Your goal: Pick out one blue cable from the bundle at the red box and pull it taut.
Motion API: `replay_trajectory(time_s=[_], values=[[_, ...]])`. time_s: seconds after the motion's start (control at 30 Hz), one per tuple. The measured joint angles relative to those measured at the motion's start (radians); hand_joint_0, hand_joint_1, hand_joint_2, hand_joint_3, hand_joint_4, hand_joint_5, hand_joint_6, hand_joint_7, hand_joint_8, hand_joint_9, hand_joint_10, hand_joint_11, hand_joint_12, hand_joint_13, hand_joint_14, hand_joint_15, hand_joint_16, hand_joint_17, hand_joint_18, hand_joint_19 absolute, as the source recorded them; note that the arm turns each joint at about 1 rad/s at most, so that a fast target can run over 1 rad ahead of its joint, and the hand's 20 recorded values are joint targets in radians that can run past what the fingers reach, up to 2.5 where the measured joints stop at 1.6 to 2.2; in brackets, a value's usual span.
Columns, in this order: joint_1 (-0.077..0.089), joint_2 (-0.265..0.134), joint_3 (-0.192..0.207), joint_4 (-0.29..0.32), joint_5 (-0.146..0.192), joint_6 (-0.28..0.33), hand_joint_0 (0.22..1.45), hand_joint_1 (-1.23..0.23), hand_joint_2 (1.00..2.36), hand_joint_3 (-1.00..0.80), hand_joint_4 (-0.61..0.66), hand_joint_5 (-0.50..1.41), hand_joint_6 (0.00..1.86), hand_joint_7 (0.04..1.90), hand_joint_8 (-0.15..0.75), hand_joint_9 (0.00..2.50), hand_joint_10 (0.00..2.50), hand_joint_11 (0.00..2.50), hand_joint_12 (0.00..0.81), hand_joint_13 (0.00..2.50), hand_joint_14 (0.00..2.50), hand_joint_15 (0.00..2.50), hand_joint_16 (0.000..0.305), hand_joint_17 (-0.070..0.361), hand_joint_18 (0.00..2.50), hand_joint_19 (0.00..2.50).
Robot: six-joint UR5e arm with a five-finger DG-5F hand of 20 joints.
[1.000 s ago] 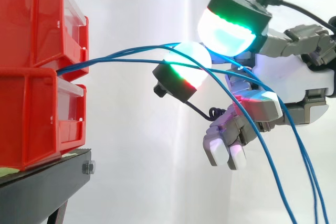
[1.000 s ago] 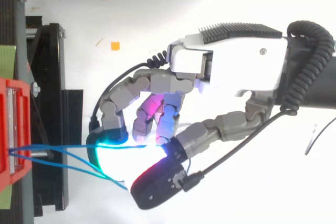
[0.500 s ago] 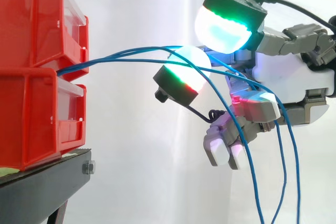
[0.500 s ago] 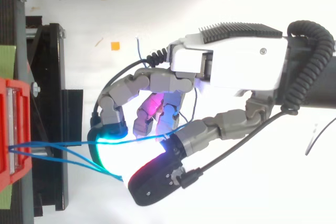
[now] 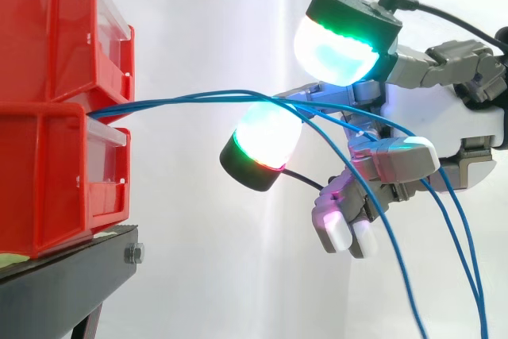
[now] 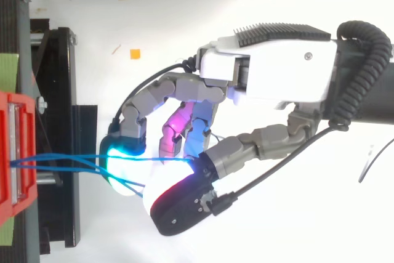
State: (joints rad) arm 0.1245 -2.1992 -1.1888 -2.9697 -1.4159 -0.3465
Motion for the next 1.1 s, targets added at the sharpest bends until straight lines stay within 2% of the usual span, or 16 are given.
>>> replay_trajectory(time_s=[0.23, 0.5, 0.67, 0.8, 0.97, 1.1], values=[[-0.002, 0.000, 0.000, -0.003, 0.000, -0.009, 0.55, -0.58, 1.00, -0.50, 0.09, -0.15, 0.80, 0.68, 0.277, 1.32, 0.02, 1.32, 0.420, 1.06, 0.02, 0.78, 0.057, 0.129, 0.81, 0.81], [-0.004, 0.000, 0.000, -0.010, 0.000, -0.011, 0.55, -0.61, 1.00, -0.50, 0.09, -0.15, 0.80, 0.68, 0.283, 1.25, 0.02, 1.39, 0.417, 1.10, 0.02, 0.89, 0.058, 0.131, 0.81, 0.82], [-0.006, 0.000, 0.000, -0.011, 0.000, -0.011, 0.64, -0.57, 1.01, -0.39, 0.06, -0.15, 0.81, 0.66, 0.251, 1.30, 0.01, 1.50, 0.400, 1.14, 0.02, 0.94, 0.055, 0.124, 0.80, 0.84], [-0.007, 0.000, 0.000, -0.011, 0.000, -0.009, 0.63, -0.55, 1.02, -0.30, 0.07, -0.15, 0.82, 0.65, 0.261, 1.30, 0.01, 1.45, 0.414, 1.06, 0.02, 0.84, 0.056, 0.125, 0.77, 0.83], [-0.007, 0.001, 0.000, -0.011, 0.000, -0.005, 0.63, -0.54, 1.02, -0.28, 0.06, -0.15, 0.80, 0.67, 0.264, 1.25, 0.02, 1.38, 0.421, 0.98, 0.02, 0.77, 0.056, 0.126, 0.73, 0.83], [-0.008, 0.001, 0.000, -0.012, -0.002, -0.004, 0.62, -0.64, 1.01, -0.29, 0.07, -0.15, 0.80, 0.69, 0.261, 1.21, 0.02, 1.33, 0.418, 0.91, 0.02, 0.72, 0.055, 0.124, 0.70, 0.82]])
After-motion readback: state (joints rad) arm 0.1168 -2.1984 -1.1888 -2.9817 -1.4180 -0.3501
